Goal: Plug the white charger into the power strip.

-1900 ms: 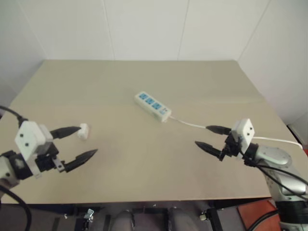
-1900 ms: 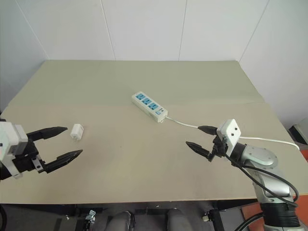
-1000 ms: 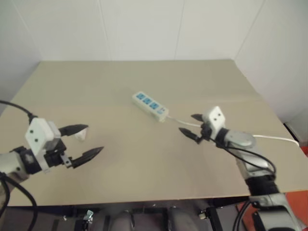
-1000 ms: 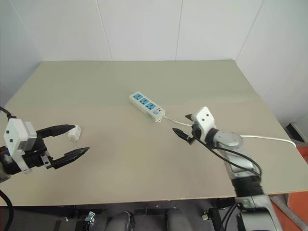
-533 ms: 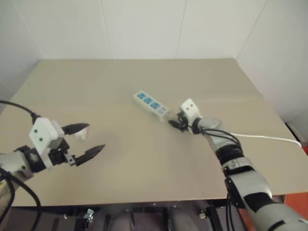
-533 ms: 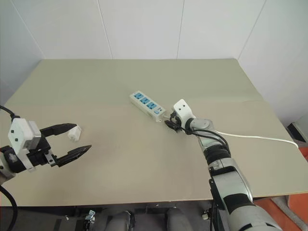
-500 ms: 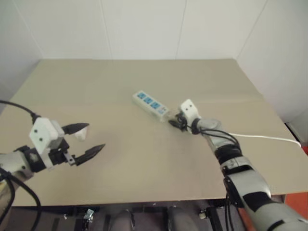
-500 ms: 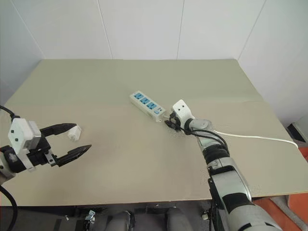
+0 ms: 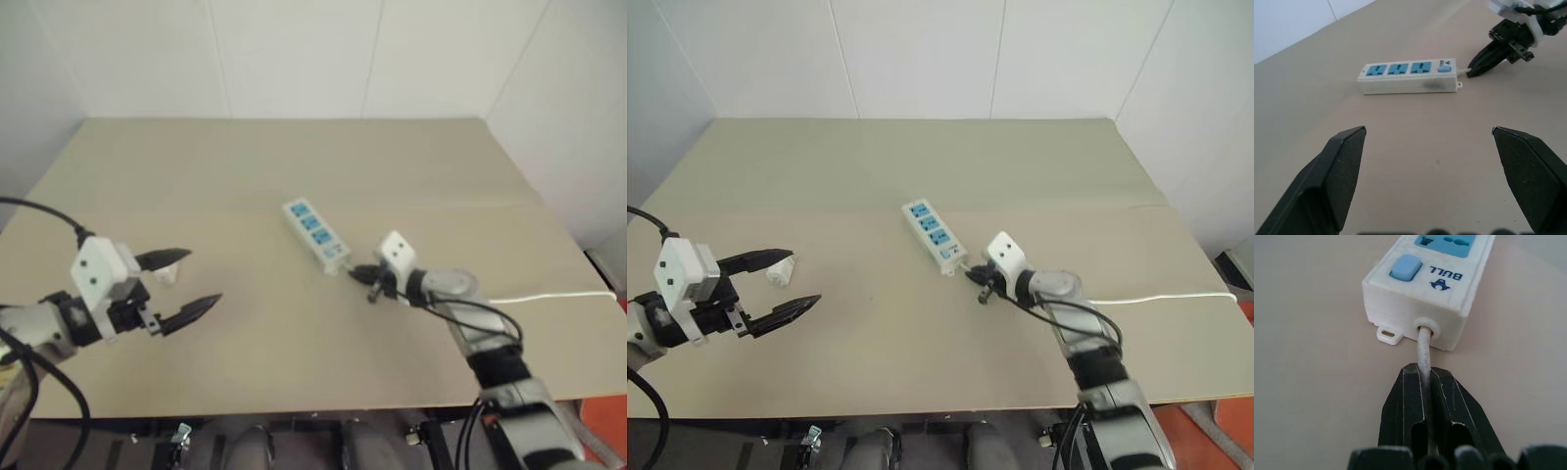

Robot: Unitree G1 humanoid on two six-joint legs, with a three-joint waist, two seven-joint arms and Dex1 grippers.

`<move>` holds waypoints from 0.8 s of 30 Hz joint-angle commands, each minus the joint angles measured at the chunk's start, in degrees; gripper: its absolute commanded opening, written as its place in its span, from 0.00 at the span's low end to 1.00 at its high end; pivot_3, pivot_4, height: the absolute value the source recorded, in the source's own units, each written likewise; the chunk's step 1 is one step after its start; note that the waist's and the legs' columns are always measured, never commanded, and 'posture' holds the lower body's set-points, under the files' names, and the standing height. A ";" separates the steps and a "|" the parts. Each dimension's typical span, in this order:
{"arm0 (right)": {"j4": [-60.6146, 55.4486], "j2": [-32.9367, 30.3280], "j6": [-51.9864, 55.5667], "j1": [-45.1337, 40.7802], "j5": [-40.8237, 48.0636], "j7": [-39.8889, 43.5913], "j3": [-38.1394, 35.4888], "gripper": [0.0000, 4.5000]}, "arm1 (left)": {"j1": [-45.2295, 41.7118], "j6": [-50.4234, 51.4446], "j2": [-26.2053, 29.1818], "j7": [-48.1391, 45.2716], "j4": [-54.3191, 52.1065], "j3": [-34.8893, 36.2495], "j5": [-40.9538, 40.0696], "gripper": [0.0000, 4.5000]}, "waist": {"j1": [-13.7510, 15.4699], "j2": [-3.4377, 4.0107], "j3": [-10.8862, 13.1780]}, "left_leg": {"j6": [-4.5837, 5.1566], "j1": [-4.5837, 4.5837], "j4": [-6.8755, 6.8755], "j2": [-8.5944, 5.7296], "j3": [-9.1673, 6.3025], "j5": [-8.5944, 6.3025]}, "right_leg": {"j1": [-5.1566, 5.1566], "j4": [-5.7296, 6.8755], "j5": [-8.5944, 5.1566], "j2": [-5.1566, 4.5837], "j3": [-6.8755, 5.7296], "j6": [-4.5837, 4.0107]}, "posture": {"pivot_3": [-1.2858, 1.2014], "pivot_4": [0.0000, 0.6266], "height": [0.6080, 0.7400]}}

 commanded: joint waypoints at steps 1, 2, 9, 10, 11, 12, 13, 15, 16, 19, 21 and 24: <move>-15.18 -3.04 1.24 6.57 4.29 2.97 -0.90 0.01 | -1.06 -1.20 0.92 -0.42 0.13 -0.62 0.31 1.00 | 0.18 0.01 0.01 | 0.00 0.00 0.01 0.00 0.01 0.00 | -0.01 0.00 0.00 0.00 0.00 0.00 | 0.52 0.24 1.00; -16.44 -3.40 1.78 8.01 4.55 2.94 -0.58 0.01 | -1.56 -1.36 1.02 -0.52 0.59 -1.18 0.55 1.00 | 0.11 0.01 0.01 | 0.00 0.00 0.03 0.00 0.03 0.00 | -0.01 0.00 0.00 0.00 0.02 0.01 | 0.52 0.24 1.00; -19.82 -6.25 2.84 12.65 6.00 3.72 -0.62 0.44 | -4.10 -1.66 1.56 -1.32 2.42 -3.29 0.88 1.00 | -0.25 0.00 0.00 | 0.01 0.28 0.03 0.02 0.05 0.01 | 0.15 0.10 0.00 0.12 0.06 0.01 | 0.52 0.24 1.00; -20.35 -6.55 2.72 13.32 6.91 3.82 -1.51 0.52 | -4.08 -1.63 1.56 -1.34 2.34 -3.27 0.86 1.00 | -0.13 0.00 0.00 | 0.01 0.27 0.03 0.02 0.05 0.01 | 0.15 0.08 -0.01 0.11 0.06 0.02 | 0.52 0.24 1.00; -20.99 -6.81 3.19 14.15 8.31 3.85 -2.86 0.60 | -4.02 -1.61 1.54 -1.38 2.28 -3.20 0.81 1.00 | 0.05 0.00 0.00 | 0.01 0.23 0.03 0.01 0.05 0.01 | 0.14 0.05 -0.01 0.10 0.05 0.02 | 0.52 0.24 1.00; -21.70 -7.11 3.01 15.18 9.69 4.15 -4.23 0.68 | -3.90 -1.55 1.54 -1.39 2.17 -3.07 0.73 1.00 | 0.15 0.00 0.00 | 0.01 0.19 0.03 0.02 0.05 0.00 | 0.14 0.03 -0.02 0.10 0.04 0.03 | 0.52 0.24 1.00; -22.31 -7.07 2.34 16.38 11.27 4.34 -5.80 0.76 | -3.78 -1.44 1.55 -1.34 2.07 -2.95 0.70 1.00 | 0.34 0.00 0.00 | 0.02 0.17 0.03 0.01 0.05 0.00 | 0.13 0.00 -0.02 0.08 0.05 0.03 | 0.52 0.24 1.00; -22.96 -5.02 0.34 18.28 14.51 3.35 -8.94 0.91 | -3.56 -1.34 1.52 -1.30 1.93 -2.75 0.63 1.00 | 0.47 0.00 0.00 | 0.04 0.13 0.03 -0.01 0.04 -0.02 | 0.12 -0.03 -0.03 0.05 0.04 0.04 | 0.52 0.24 1.00; -22.70 -3.14 -1.77 18.65 14.37 1.29 -9.74 1.00 | -3.49 -1.32 1.51 -1.29 1.88 -2.69 0.58 1.00 | 0.49 -0.02 -0.01 | 0.04 0.13 0.03 -0.01 0.04 -0.02 | 0.13 -0.03 -0.02 0.05 0.04 0.05 | 0.52 0.24 1.00; -21.24 4.12 -4.80 16.91 11.95 -7.45 -9.98 1.00 | -3.51 -1.33 1.50 -1.36 1.93 -2.80 0.43 1.00 | 0.07 -0.03 -0.02 | 0.04 0.24 0.03 0.05 0.06 -0.02 | 0.15 0.07 -0.02 0.10 0.07 0.04 | 0.52 0.24 1.00; -21.23 8.78 -6.10 15.50 10.80 -11.36 -8.04 1.00 | -3.65 -1.38 1.48 -1.40 2.04 -3.04 0.46 1.00 | -0.10 -0.02 -0.01 | 0.04 0.29 0.03 0.06 0.06 -0.01 | 0.14 0.13 -0.02 0.14 0.08 0.04 | 0.52 0.24 1.00; -20.45 12.60 -8.41 14.77 8.43 -14.20 -4.81 1.00 | -3.71 -1.40 1.51 -1.47 2.11 -3.19 0.57 1.00 | 0.04 -0.02 -0.01 | 0.04 0.28 0.04 0.07 0.05 -0.01 | 0.13 0.14 -0.02 0.14 0.08 0.03 | 0.52 0.24 1.00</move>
